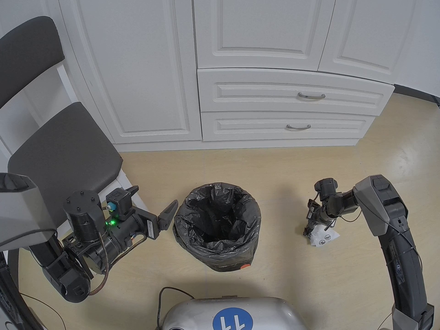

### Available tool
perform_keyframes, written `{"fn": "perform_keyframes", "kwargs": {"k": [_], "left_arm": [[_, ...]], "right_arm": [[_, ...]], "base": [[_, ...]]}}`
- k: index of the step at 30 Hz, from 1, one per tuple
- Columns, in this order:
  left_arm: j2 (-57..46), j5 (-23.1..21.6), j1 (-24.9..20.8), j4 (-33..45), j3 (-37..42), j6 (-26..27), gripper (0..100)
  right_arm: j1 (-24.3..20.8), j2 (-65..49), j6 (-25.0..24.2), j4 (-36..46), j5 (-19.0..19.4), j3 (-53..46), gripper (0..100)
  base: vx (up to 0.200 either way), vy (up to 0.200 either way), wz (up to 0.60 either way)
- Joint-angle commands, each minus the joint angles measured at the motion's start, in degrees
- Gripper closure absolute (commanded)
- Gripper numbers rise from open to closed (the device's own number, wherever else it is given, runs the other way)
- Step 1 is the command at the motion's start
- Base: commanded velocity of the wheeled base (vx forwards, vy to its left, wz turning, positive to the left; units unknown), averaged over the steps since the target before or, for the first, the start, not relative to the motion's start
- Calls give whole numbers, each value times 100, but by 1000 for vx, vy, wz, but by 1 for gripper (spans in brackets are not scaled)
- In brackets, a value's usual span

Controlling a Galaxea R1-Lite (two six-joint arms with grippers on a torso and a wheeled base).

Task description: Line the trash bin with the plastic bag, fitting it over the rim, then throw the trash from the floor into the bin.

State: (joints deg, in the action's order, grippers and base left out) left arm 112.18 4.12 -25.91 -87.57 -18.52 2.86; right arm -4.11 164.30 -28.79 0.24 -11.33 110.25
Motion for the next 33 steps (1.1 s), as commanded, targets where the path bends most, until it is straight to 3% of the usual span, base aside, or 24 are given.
{"fn": "perform_keyframes", "kwargs": {"k": [1,5,9,10,11,12,13,14,15,17,18,21,24,30,33], "left_arm": [[-240,221,59,-6,6,48,0],[-240,511,50,-6,68,65,0],[-188,634,-11,-15,199,83,0],[-188,634,-11,-15,199,83,0],[-258,643,-2,-15,191,83,0],[-267,643,-2,-15,191,83,0],[-337,643,42,-15,191,83,0],[-355,643,42,-15,191,83,0],[-486,634,42,-15,191,74,0],[-565,634,42,-15,199,65,0],[-759,625,24,-15,199,65,0],[-1093,625,-2,-6,208,56,0],[-1304,625,33,-6,199,56,0],[-1699,607,191,-6,129,153,0],[-1866,607,349,-6,129,408,0]], "right_arm": [[-11,-100,-206,-1070,-116,-619,100],[-11,-109,-346,-1791,-274,-856,100],[-11,-100,-293,-3285,-529,-1252,100],[-11,-100,-293,-3285,-529,-1252,100],[-20,-232,-74,-4753,-502,-1867,100],[-11,-276,-21,-4920,-485,-1955,100],[-11,-505,260,-5728,-291,-2447,100],[-11,-540,295,-5860,-230,-2535,100],[-11,-821,418,-6581,201,-3106,100],[-11,-1014,427,-6977,429,-3449,100],[-37,-1331,445,-7627,790,-4011,100],[-196,-1893,612,-8594,1238,-4838,100],[-363,-2386,990,-9024,1335,-5312,100],[-890,-3238,1781,-9024,1220,-5857,100],[-1321,-3713,1965,-9024,895,-6112,100]], "base": [[0,0,0],[0,0,0],[0,0,0],[0,0,0],[0,0,0],[0,0,0],[0,0,0],[0,0,0],[0,0,0],[0,0,0],[0,0,0],[0,0,0],[0,0,0],[0,0,0],[0,0,0]]}}
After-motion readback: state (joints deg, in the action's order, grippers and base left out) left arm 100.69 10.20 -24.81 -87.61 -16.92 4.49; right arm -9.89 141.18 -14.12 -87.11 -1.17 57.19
